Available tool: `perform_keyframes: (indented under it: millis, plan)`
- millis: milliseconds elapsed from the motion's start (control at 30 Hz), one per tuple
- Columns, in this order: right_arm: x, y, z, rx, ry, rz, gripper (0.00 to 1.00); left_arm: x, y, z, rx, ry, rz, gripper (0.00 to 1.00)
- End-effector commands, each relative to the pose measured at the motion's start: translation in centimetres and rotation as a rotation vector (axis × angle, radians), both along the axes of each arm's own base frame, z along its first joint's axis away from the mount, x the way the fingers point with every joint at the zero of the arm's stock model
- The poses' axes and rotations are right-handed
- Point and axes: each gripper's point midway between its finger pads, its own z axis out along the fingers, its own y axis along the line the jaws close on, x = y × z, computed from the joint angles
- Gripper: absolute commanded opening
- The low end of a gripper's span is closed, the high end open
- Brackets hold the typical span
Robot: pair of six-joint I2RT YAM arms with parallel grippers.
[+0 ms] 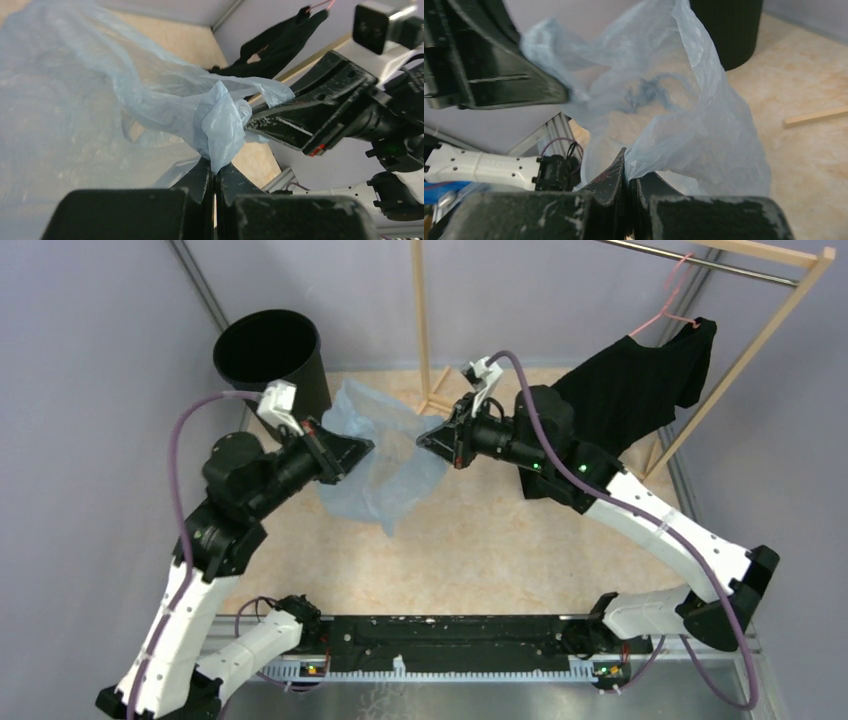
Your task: Put the trash bags into the trash bin
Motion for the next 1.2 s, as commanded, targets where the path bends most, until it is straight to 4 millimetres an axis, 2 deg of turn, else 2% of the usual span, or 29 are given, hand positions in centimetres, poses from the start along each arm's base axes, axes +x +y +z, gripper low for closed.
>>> perform_keyframes:
  millis: [0,100,200,333,533,633,767,800,867,967,1067,1100,1133,1167]
  plan:
    - [-1.8,2.7,-1.0,0.061,0.062,0.157,0.00,0.6,-2.4,-0.6,-0.084,0.048,-0.094,0.00]
    - [-1.9,2.9,-2.9,0.054,0.098,0.164,0.00,0.9,-2.7,-1.4,-0.087,0.066,-0.098,0.00]
    - [-2.1,3.2,-4.1,0.063,0.125,0.176,0.08,1.3,-3.0,-3.3,-0.076,0.115,-0.100,0.00]
    - [-2.5,3.8,-5.1,0.053,0.161,0.218,0.12,1.4,-2.7,-4.9,-0.068,0.141,-0.074,0.00]
    - [-3.3,4.4,-5.2,0.109,0.190,0.239,0.34,1.4,-3.0,-6.2,-0.051,0.167,-0.088,0.00]
    - [-3.7,5.1,-5.7,0.072,0.181,0.238,0.46,1.5,-3.4,-6.3,-0.053,0.177,-0.108,0.00]
    - [-3.0,5.9,-6.4,0.021,0.138,0.158,0.63,1.6,-3.8,-6.1,-0.054,0.179,-0.127,0.00]
    - [-2.8,6.1,-7.1,-0.021,0.137,0.132,0.67,1.6,-3.8,-6.1,-0.056,0.179,-0.126,0.00]
    - [-2.4,6.7,-7.4,-0.064,0.113,0.087,0.72,1.6,-3.8,-6.1,-0.058,0.182,-0.127,0.00]
    - [-1.4,7.5,-7.4,-0.073,0.069,-0.006,0.74,1.6,-3.8,-6.2,-0.058,0.183,-0.127,0.00]
    - [0.4,7.4,-7.4,-0.047,0.056,-0.128,0.72,1.5,-3.8,-6.0,-0.061,0.178,-0.127,0.00]
    - [0.7,7.5,-6.8,-0.014,0.040,-0.140,0.68,1.4,-3.7,-5.8,-0.057,0.170,-0.131,0.00]
    - [0.9,7.6,-6.4,0.015,0.020,-0.146,0.61,1.3,-3.7,-5.5,-0.052,0.163,-0.133,0.05]
    - [1.1,7.6,-6.1,0.041,-0.005,-0.146,0.53,1.2,-3.6,-5.4,-0.043,0.156,-0.133,0.16]
